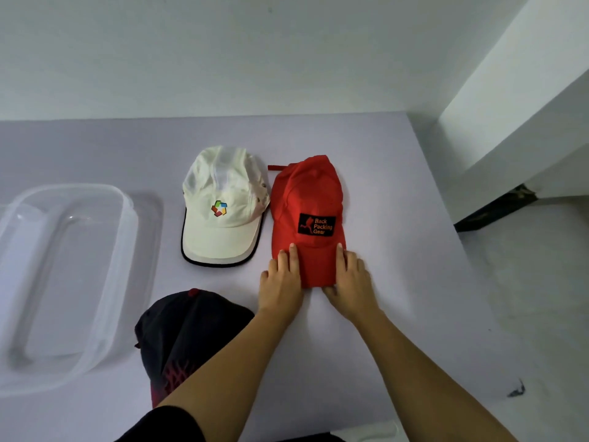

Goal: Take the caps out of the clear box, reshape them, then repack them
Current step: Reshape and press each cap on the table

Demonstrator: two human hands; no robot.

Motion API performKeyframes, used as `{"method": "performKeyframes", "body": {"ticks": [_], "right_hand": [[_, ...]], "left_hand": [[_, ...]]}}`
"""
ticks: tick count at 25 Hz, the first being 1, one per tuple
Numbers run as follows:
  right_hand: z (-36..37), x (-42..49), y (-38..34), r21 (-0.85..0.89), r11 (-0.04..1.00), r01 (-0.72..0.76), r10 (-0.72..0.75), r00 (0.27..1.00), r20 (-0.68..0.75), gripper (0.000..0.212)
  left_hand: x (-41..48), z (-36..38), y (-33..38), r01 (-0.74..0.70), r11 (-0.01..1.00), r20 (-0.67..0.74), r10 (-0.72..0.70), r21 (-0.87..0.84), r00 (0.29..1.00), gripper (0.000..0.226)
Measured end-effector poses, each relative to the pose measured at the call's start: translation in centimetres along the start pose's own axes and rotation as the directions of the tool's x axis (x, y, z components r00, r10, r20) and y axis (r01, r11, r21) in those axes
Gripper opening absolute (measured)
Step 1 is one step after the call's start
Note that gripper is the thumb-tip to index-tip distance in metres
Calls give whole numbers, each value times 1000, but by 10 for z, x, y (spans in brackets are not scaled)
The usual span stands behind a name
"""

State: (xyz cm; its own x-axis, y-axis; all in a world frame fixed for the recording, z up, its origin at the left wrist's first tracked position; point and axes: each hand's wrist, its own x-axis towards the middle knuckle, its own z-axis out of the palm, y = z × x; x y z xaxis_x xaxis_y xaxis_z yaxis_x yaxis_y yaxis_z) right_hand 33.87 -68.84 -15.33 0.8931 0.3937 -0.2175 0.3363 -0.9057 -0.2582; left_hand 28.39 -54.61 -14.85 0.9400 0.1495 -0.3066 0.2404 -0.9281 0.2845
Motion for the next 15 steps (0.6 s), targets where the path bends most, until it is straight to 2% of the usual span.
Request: {"method": "performKeyframes", "body": {"ticks": [4,8,12,15], "right_hand": [[6,-1,1,-57,998,24,-29,994,-102,80],[3,5,-2,11,997,-75,76,993,-94,69],[4,-8,-9,-26,997,-69,65,991,-115,61],[-2,-8,-20,-7,997,-77,74,977,-199,58]], "left_hand": [[3,6,-4,-16,989,-4,17,150,1000,50],[-8,0,5,-56,979,-85,74,195,994,49],[-4,-12,4,44,998,-100,-39,51,994,49],[-3,-12,1,69,994,-68,-75,-86,995,50]]}}
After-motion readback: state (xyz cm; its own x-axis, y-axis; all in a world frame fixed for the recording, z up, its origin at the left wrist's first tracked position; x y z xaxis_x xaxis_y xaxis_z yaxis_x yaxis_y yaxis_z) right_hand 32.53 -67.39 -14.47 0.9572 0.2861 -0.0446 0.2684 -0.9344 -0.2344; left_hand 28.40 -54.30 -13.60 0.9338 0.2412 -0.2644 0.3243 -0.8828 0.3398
